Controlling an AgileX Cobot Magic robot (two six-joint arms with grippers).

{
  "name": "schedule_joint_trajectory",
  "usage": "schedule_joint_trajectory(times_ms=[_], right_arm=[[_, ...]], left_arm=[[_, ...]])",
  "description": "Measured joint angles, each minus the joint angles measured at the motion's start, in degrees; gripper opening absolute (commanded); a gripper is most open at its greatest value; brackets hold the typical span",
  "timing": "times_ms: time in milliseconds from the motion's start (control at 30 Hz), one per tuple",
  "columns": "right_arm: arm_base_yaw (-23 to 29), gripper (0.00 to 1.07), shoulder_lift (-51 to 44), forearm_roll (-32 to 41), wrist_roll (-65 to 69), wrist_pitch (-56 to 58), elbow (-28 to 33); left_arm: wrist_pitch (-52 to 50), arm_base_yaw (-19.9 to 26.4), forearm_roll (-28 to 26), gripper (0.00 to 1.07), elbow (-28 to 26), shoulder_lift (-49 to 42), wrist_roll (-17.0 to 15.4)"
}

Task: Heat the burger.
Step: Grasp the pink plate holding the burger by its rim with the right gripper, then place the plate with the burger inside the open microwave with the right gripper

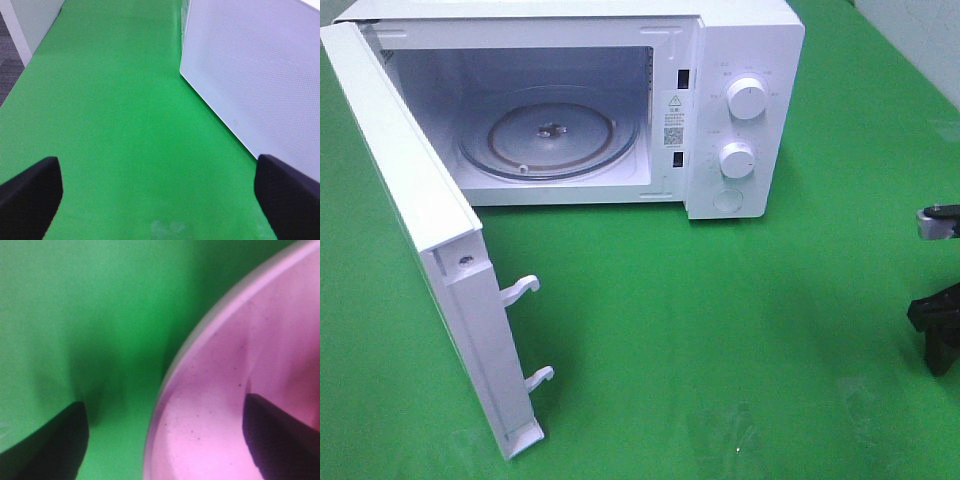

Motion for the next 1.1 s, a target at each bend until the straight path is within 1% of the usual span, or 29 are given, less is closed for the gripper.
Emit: schedule_joint_trajectory(times_ms=[33, 100, 200, 233, 267, 300, 333, 367, 400, 433, 467, 500, 533, 567, 600, 933, 1067, 1100], right_arm=[[0.0, 0.72, 0.0, 0.0, 0.0, 0.0, 0.0], [0.0, 0.65, 0.4, 0.0, 0.0, -0.06, 0.0], [0.0, 0.62, 0.4, 0.0, 0.0, -0.23, 0.0], [0.0, 0.54, 0.4, 0.0, 0.0, -0.29, 0.0], [0.0, 0.54, 0.4, 0.0, 0.0, -0.29, 0.0], [0.0, 0.43, 0.4, 0.0, 0.0, -0.29, 0.0], [0.0, 0.43, 0.4, 0.0, 0.0, -0.29, 0.0], [0.0, 0.31, 0.4, 0.0, 0.0, -0.29, 0.0], [0.0, 0.21, 0.4, 0.0, 0.06, -0.29, 0.0], [0.0, 0.21, 0.4, 0.0, 0.06, -0.29, 0.0], [0.0, 0.15, 0.4, -0.23, 0.86, -0.34, 0.0], [0.0, 0.15, 0.4, -0.23, 0.86, -0.34, 0.0], [0.0, 0.04, 0.34, -0.17, 1.15, -0.29, -0.06], [0.0, 0.04, 0.34, -0.17, 1.15, -0.29, -0.06], [0.0, 0.0, 0.23, 0.06, 1.6, -0.06, -0.11], [0.0, 0.0, -0.17, 0.4, 3.04, 0.29, -0.17], [1.03, 0.0, -0.17, -1.15, 4.53, 0.92, -0.17], [1.78, 0.0, -0.17, -2.69, 5.9, 1.66, -0.17]], left_arm=[[0.0, 0.0, 0.0, 0.98, 0.0, 0.0, 0.0], [0.0, 0.0, 0.0, 0.98, 0.0, 0.0, 0.0], [0.0, 0.0, 0.0, 0.98, 0.0, 0.0, 0.0], [0.0, 0.0, 0.0, 0.98, 0.0, 0.0, 0.0], [0.0, 0.0, 0.0, 0.98, 0.0, 0.0, 0.0], [0.0, 0.0, 0.0, 0.98, 0.0, 0.0, 0.0], [0.0, 0.0, 0.0, 0.98, 0.0, 0.0, 0.0], [0.0, 0.0, 0.0, 0.98, 0.0, 0.0, 0.0], [0.0, 0.0, 0.0, 0.98, 0.0, 0.0, 0.0], [0.0, 0.0, 0.0, 0.98, 0.0, 0.0, 0.0], [0.0, 0.0, 0.0, 0.98, 0.0, 0.0, 0.0], [0.0, 0.0, 0.0, 0.98, 0.0, 0.0, 0.0], [0.0, 0.0, 0.0, 0.98, 0.0, 0.0, 0.0], [0.0, 0.0, 0.0, 0.98, 0.0, 0.0, 0.0], [0.0, 0.0, 0.0, 0.98, 0.0, 0.0, 0.0], [0.0, 0.0, 0.0, 0.98, 0.0, 0.0, 0.0], [0.0, 0.0, 0.0, 0.98, 0.0, 0.0, 0.0], [0.0, 0.0, 0.0, 0.98, 0.0, 0.0, 0.0]])
